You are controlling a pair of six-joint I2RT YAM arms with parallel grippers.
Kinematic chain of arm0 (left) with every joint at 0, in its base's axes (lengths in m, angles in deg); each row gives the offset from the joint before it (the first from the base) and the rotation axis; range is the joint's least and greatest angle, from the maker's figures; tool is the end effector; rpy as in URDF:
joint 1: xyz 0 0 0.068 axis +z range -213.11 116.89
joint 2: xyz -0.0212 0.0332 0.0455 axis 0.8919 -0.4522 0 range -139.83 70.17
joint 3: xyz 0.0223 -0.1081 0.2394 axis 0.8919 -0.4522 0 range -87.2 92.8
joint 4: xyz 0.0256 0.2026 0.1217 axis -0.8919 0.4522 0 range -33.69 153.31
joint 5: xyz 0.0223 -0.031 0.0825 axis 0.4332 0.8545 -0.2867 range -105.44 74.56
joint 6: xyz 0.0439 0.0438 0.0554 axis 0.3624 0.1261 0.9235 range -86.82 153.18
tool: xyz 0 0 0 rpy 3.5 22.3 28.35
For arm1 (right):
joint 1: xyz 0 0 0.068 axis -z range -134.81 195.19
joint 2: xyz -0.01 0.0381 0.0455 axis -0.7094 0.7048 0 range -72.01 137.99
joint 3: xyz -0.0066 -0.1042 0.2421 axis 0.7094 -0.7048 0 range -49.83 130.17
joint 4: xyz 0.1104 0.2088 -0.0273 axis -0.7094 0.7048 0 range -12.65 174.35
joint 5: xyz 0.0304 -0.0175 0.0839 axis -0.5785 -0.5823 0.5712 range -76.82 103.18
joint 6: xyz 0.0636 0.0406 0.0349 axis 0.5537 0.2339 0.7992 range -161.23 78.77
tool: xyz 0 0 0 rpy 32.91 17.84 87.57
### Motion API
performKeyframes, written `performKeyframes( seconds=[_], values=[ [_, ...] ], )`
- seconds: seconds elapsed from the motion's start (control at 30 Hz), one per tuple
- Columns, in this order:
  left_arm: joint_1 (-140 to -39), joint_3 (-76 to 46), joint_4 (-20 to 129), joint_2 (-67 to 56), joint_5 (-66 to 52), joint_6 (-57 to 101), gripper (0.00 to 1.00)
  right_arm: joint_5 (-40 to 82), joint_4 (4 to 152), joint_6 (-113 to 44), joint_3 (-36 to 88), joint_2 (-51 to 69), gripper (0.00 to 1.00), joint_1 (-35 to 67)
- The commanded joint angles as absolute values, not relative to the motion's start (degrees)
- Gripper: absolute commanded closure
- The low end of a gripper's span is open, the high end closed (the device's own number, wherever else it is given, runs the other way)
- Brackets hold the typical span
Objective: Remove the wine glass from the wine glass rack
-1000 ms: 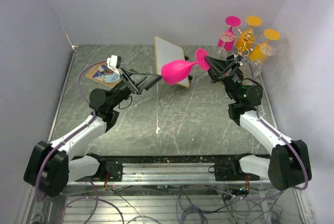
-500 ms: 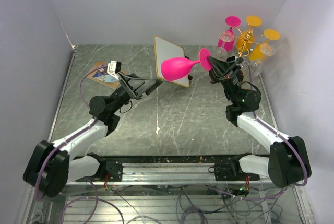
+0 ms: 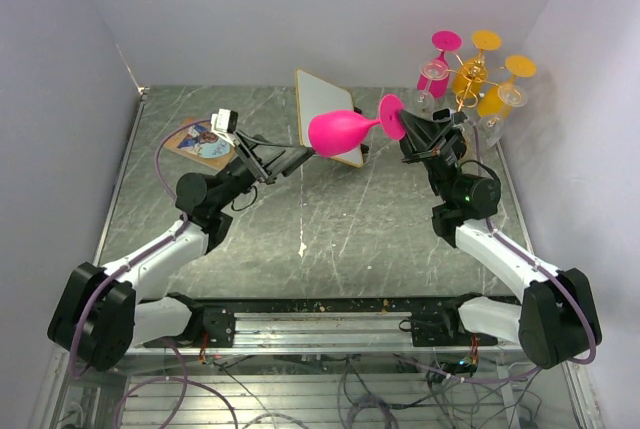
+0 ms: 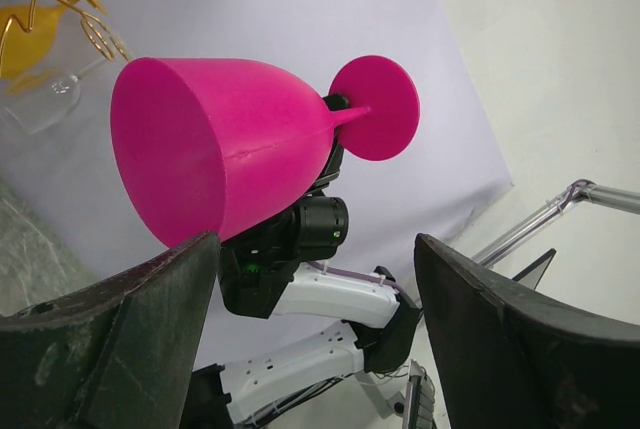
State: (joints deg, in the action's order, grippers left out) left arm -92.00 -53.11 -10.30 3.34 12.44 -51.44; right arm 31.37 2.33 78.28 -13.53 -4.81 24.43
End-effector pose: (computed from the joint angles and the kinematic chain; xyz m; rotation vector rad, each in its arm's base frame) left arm 0.2040 -0.1513 0.3562 -0.0654 1.2877 -1.9925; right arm 0.2193 0.1076 0.3865 0.5369 0.9827 2.3841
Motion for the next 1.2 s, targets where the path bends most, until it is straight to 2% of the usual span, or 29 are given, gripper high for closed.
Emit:
performKeyframes(
  seconds=[0.0,0.1,0.2,0.5,0.63,0.77,0.9,1.03,1.17],
  values=[
    [-92.32,-50.40,-14.51,2.71,15.12,-51.90,0.12,31.19,1.09,93.46,-14.12,-6.46,1.00,23.22],
    [-92.30,-51.78,-11.89,4.08,13.32,-50.25,0.09,31.30,1.22,92.81,-13.04,-7.08,1.00,23.23],
    [-91.95,-54.10,-7.03,6.07,10.59,-48.31,0.03,31.94,3.82,91.77,-12.07,-8.40,1.00,23.21],
    [-91.31,-53.33,-12.51,3.56,12.75,-49.53,0.07,31.96,5.75,91.92,-13.68,-9.49,1.00,22.95],
    [-91.41,-52.13,-14.52,3.01,14.81,-50.67,0.14,31.36,5.13,92.25,-15.13,-8.31,1.00,22.70],
    [-91.47,-52.12,-19.06,2.04,15.57,-53.95,0.23,30.70,3.04,92.08,-15.52,-6.44,1.00,22.32],
    [-91.93,-51.86,-24.64,-0.41,16.16,-58.03,0.38,30.44,2.23,91.74,-15.70,-4.76,1.00,22.18],
    [-92.09,-52.47,-30.55,-3.05,15.94,-61.59,0.60,28.65,0.11,89.66,-17.08,-3.36,1.00,22.11],
    [-92.08,-54.30,-30.32,-2.99,15.69,-60.94,0.78,27.23,2.32,83.95,-20.15,-3.59,0.89,22.16]
  ],
)
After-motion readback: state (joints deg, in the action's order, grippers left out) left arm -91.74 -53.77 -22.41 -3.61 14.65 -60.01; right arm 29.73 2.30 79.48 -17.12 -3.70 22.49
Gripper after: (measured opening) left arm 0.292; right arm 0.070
